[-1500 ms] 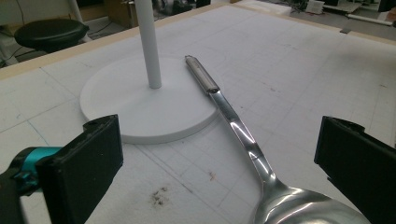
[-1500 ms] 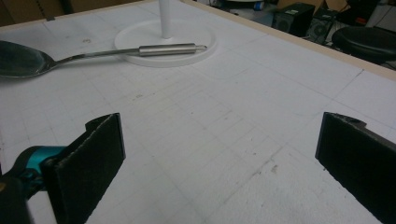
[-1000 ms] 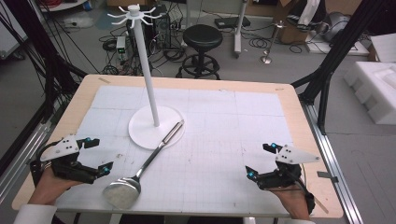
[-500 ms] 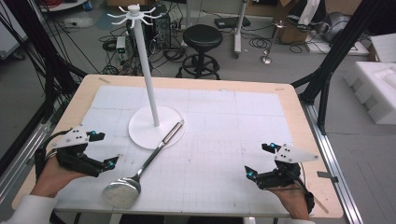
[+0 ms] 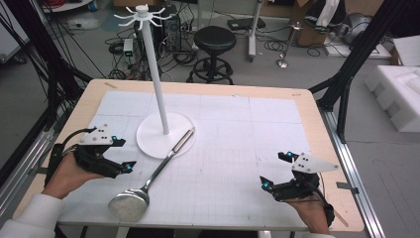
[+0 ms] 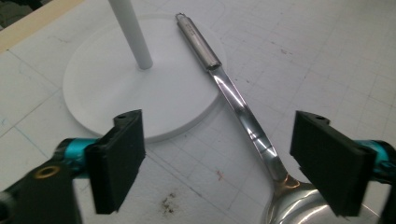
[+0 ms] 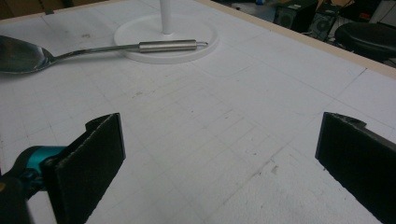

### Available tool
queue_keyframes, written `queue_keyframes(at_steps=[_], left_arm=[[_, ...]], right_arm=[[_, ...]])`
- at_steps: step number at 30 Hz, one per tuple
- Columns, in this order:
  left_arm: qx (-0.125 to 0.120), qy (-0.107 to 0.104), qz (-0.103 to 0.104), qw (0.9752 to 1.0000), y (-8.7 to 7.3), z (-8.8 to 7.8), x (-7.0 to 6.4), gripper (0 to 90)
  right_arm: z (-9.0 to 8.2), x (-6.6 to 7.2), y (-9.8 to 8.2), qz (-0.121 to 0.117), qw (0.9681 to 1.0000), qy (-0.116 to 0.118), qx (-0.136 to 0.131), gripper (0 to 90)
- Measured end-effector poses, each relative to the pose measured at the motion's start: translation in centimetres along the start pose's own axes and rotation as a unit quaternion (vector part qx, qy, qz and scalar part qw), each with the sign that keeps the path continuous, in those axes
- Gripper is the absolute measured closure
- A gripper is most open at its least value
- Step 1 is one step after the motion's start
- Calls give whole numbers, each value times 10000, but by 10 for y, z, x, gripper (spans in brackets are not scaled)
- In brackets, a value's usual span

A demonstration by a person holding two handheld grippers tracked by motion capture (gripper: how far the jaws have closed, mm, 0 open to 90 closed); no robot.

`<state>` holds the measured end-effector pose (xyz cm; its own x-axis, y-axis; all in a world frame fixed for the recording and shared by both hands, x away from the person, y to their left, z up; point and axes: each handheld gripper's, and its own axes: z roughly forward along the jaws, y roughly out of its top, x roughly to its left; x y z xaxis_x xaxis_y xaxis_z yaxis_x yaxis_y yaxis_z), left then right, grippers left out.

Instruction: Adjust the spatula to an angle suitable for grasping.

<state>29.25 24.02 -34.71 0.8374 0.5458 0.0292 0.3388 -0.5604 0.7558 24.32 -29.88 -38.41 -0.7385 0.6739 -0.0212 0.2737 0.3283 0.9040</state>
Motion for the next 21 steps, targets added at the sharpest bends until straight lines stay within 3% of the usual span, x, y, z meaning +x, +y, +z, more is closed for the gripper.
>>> queue_keyframes(at_steps=[1,5,9,14,15,21], left_arm=[[40,-108,1,9999,4,2,1,315],[248,-97,34,9996,11,9,4,427],[321,-246,102,9991,20,16,5,608],[577,-187,48,9981,28,28,8,794],[644,-166,-55,9978,31,34,8,843],[976,-80,-5,9952,39,52,7,898]], right_arm=[[-1,-1,-1,42,10000,18,19,5],[-2,0,-1,43,10000,-3,-3,5],[-1,1,2,13,10000,20,-12,5],[-1,1,1,28,10000,47,-2,5],[-1,1,0,44,10000,52,-6,5],[0,1,1,16,10000,71,-10,5]])
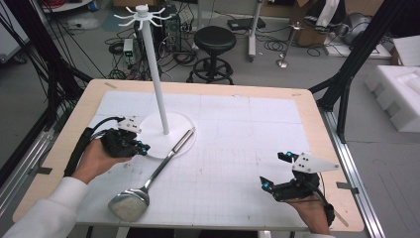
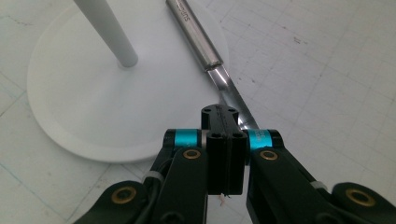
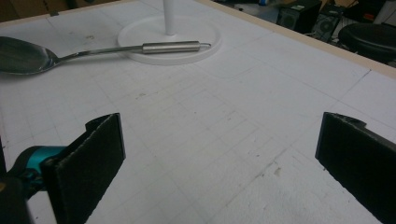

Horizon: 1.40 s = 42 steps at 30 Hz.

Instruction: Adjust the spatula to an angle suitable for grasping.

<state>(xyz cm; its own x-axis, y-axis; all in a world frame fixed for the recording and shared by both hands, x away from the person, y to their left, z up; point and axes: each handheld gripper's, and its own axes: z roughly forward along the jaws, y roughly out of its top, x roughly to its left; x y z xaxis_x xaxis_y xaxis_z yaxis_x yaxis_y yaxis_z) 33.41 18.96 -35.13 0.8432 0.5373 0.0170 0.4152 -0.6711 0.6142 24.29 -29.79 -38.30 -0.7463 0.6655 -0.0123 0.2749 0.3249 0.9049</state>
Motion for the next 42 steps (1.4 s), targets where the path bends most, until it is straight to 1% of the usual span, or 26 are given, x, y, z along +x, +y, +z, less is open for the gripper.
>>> queue_keyframes(at_steps=[1,3,4,5,6,10,13,15,18,19,22,23,24,25,26,27,28,29,30,31,33,34,35,36,40,42], left_arm=[[-1,20,-45,10000,2,3,0,898],[23,30,-46,10000,3,6,1,899],[5,16,-64,10000,6,12,2,899],[5,16,-64,10000,6,12,2,900],[22,18,-52,10000,9,17,2,900],[77,27,-31,10000,12,25,2,900],[-38,78,-29,10000,15,34,1,900],[-42,53,-29,10000,16,35,2,900],[-13,58,-57,10000,19,46,1,900],[-10,111,-55,9999,20,49,1,900],[-37,120,-94,9999,20,53,2,900],[-23,79,-155,9998,22,57,3,900],[-23,79,-155,9998,22,57,3,900],[-12,61,-173,9998,23,60,3,900],[80,62,-189,9998,24,65,4,900],[103,82,-216,9997,24,68,4,900],[103,82,-216,9997,24,68,4,900],[207,102,-234,9995,25,73,6,900],[254,94,-218,9994,25,75,8,900],[254,94,-218,9994,25,75,8,900],[271,169,-235,9992,25,79,8,900],[232,168,-299,9991,26,82,9,900],[261,162,-277,9991,27,83,9,900],[261,159,-308,9991,27,84,9,900],[329,216,-242,9989,28,89,9,900],[322,186,-231,9990,29,90,9,900]], right_arm=[[1,0,0,-18,10000,-7,-3,5],[1,0,1,-17,10000,7,2,5],[2,1,1,-11,10000,31,19,5],[2,1,1,-11,10000,31,19,5],[3,1,0,-33,10000,60,13,5],[3,1,1,-38,10000,76,19,5],[4,2,2,-62,9999,96,11,5],[4,2,2,-54,9999,108,12,5],[4,2,1,-41,9999,119,19,5],[4,2,1,-39,9999,121,19,5],[4,2,2,-43,9999,140,10,5],[4,2,2,-53,9999,142,-2,5],[4,2,2,-53,9999,142,-2,5],[4,2,3,-80,9999,152,12,5],[4,2,4,-68,9998,170,13,5],[5,3,4,-89,9998,179,13,5],[5,3,4,-89,9998,179,13,5],[6,3,5,-104,9997,208,31,5],[6,3,5,-99,9998,198,30,5],[6,3,5,-99,9998,198,30,5],[7,4,6,-105,9997,214,38,5],[7,4,6,-117,9997,227,32,5],[7,5,6,-113,9997,225,37,5],[7,5,6,-100,9997,238,47,5],[8,5,6,-118,9996,250,45,5],[7,4,6,-104,9996,241,51,5]])
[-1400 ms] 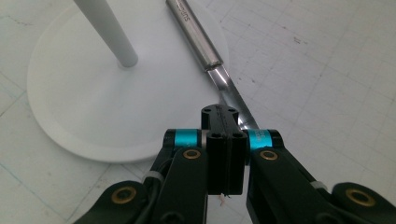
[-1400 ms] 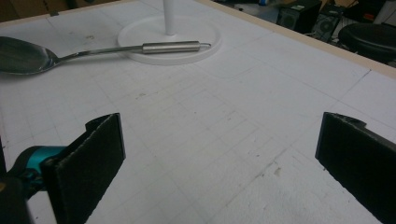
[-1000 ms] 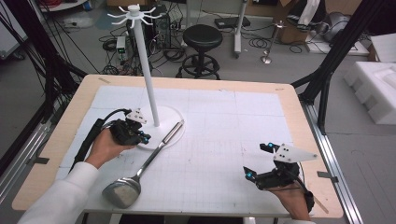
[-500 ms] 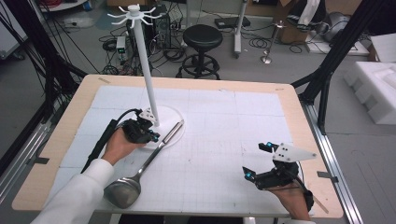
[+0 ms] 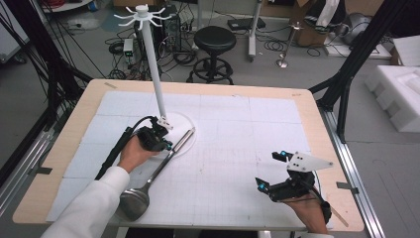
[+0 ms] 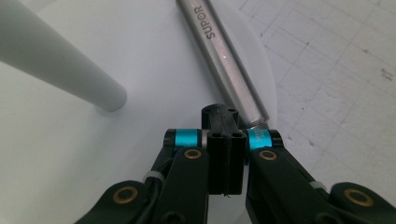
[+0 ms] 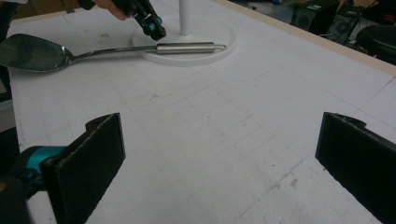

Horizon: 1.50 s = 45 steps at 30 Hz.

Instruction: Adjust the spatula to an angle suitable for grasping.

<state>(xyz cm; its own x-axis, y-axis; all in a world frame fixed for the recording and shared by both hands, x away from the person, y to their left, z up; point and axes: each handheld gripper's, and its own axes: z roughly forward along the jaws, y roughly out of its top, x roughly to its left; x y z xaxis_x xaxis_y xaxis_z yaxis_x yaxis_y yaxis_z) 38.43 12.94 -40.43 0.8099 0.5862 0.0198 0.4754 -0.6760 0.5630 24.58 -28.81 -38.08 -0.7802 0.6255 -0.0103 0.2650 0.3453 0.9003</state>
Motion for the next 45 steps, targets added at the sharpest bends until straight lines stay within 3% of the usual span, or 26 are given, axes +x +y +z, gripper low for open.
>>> queue_keyframes(at_steps=[10,25,31,40,45], left_arm=[[95,-28,-37,9999,3,6,-2,900],[112,-166,169,9997,9,10,-10,900],[133,-308,379,9987,14,15,-21,900],[142,-355,634,9973,16,15,-29,900],[164,-366,636,9972,16,13,-28,900]], right_arm=[[0,-1,-1,20,10000,6,-4,5],[0,-1,0,15,10000,30,-2,5],[0,-1,0,11,10000,28,10,5],[0,-2,-1,21,10000,18,-5,5],[0,-2,-1,29,10000,20,-2,5]])
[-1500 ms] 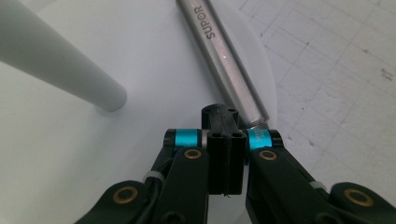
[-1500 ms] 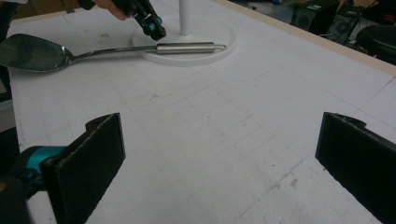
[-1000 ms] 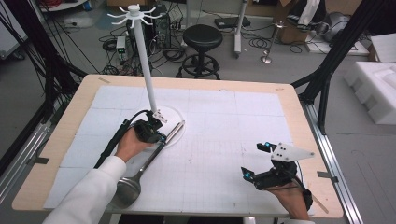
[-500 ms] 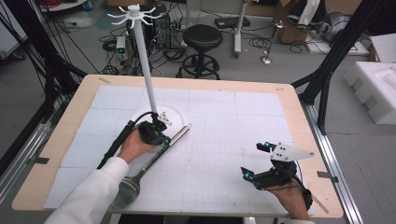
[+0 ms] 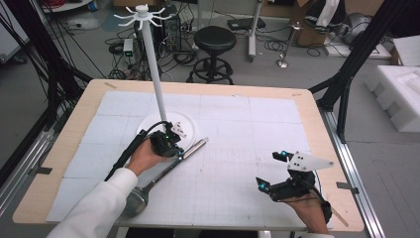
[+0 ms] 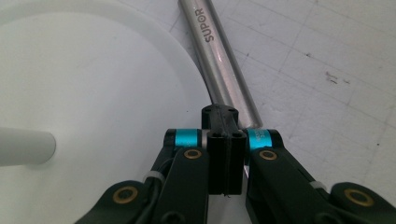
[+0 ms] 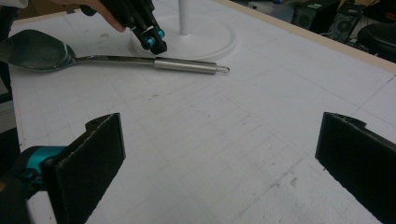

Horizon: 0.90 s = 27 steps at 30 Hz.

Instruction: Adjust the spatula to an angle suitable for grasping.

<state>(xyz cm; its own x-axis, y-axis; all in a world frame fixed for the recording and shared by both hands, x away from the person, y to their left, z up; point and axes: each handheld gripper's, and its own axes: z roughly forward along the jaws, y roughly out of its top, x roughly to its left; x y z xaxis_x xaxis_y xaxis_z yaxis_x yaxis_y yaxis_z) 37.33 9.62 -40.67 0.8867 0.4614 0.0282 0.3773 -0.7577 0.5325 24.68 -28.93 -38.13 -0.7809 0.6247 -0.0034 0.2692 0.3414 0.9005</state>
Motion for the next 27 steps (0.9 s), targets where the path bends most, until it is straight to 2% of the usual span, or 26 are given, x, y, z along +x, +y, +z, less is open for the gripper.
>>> queue_keyframes(at_steps=[12,18,25,27], left_arm=[[79,33,12,10000,2,5,-4,900],[71,-40,1,10000,4,6,-6,900],[117,-151,126,9997,7,11,-12,900],[149,-205,236,9994,10,13,-17,900]], right_arm=[[0,0,0,-16,10000,11,0,5],[0,0,0,19,10000,25,20,5],[1,0,1,-3,10000,22,0,5],[0,0,0,14,10000,18,7,5]])
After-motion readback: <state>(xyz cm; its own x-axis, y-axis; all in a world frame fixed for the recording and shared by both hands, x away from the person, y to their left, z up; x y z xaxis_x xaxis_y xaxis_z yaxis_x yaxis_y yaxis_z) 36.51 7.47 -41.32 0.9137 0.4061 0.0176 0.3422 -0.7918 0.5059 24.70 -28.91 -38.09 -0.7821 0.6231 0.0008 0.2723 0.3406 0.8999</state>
